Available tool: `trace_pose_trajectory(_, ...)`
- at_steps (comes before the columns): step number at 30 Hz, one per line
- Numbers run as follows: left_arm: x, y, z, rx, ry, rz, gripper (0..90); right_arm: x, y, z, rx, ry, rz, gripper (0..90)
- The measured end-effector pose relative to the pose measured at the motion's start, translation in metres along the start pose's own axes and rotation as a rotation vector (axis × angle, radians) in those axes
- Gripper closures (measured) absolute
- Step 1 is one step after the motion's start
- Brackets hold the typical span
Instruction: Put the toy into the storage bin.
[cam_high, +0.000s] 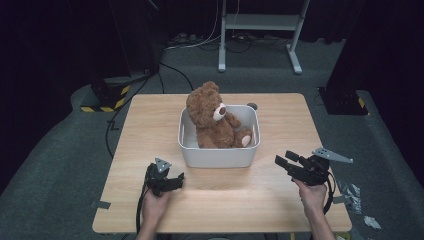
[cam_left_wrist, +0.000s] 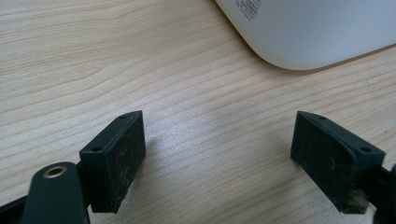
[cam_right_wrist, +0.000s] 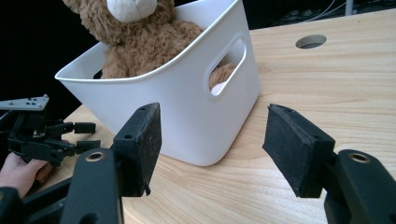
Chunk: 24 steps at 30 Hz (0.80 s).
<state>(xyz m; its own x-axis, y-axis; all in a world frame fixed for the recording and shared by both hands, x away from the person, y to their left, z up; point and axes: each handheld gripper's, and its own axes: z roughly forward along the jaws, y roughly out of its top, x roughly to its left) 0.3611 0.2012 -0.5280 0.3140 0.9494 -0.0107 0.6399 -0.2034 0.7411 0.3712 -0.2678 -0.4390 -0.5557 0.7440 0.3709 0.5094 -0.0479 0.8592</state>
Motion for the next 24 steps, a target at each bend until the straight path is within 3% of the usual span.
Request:
trace_pose_trajectory(13, 0.0, 0.0, 0.0, 0.0, 0.0, 0.001, 17.9, -0.003, -0.009, 0.006, 0.016, -0.029, 0.0, 35.7)
trace_pose_trajectory(24, 0.0, 0.0, 0.0, 0.001, 0.0, 0.001, 17.9, -0.002, -0.013, 0.012, 0.041, -0.068, -0.032, 35.2)
